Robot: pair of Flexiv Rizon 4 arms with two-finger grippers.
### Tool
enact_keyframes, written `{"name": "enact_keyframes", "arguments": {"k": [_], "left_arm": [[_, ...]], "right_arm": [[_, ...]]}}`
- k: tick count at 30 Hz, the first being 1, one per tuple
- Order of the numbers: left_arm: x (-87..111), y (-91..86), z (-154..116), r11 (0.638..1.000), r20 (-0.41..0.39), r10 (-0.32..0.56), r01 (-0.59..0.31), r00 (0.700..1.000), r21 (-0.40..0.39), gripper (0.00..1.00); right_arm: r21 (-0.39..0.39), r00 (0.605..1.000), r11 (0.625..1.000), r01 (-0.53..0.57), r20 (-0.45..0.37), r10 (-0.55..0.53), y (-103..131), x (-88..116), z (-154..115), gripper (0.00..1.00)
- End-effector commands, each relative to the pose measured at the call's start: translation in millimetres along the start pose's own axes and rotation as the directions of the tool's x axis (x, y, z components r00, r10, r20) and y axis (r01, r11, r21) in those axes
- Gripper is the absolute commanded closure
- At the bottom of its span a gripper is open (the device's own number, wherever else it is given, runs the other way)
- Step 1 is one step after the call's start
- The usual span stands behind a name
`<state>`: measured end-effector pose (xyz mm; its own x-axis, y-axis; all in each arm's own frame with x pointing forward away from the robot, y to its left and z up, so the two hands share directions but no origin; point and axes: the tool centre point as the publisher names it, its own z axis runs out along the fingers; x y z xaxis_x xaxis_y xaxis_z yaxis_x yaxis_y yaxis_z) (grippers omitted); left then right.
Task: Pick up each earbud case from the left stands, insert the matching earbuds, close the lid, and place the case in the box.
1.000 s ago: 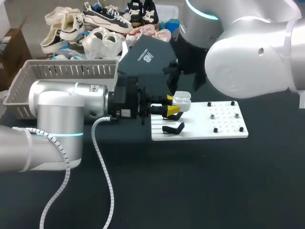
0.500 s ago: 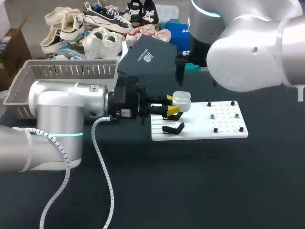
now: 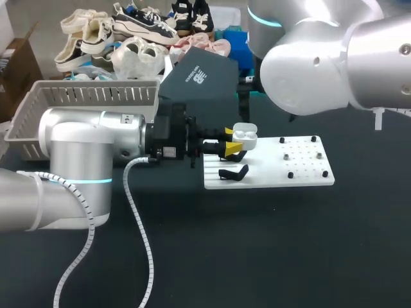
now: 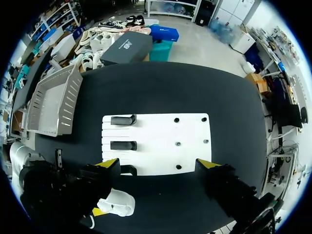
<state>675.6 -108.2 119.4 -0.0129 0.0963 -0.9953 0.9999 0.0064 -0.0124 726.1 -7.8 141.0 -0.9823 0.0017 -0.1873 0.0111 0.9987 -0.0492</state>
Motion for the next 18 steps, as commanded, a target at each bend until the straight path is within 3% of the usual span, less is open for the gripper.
{"name": "enact_keyframes", "arguments": {"k": [1,10,18], "left_arm": [[0.6,0.0,0.4,1.0,0.002,0.001,-0.001,1.0,-0.002,1.0],[0.6,0.0,0.4,1.0,0.002,0.001,-0.001,1.0,-0.002,1.0],[0.6,0.0,0.4,1.0,0.002,0.001,-0.001,1.0,-0.002,1.0]], "right_arm": [[0.001,1.0,1.0,0.002,0.009,-0.002,-6.0,14.4,-0.8,0.0],[-0.031,0.999,0.999,0.025,0.031,-0.024,-12.0,38.2,-16.3,0.0],[-0.061,0.994,0.998,0.026,0.105,-0.02,-15.5,40.8,-31.1,0.0]]}}
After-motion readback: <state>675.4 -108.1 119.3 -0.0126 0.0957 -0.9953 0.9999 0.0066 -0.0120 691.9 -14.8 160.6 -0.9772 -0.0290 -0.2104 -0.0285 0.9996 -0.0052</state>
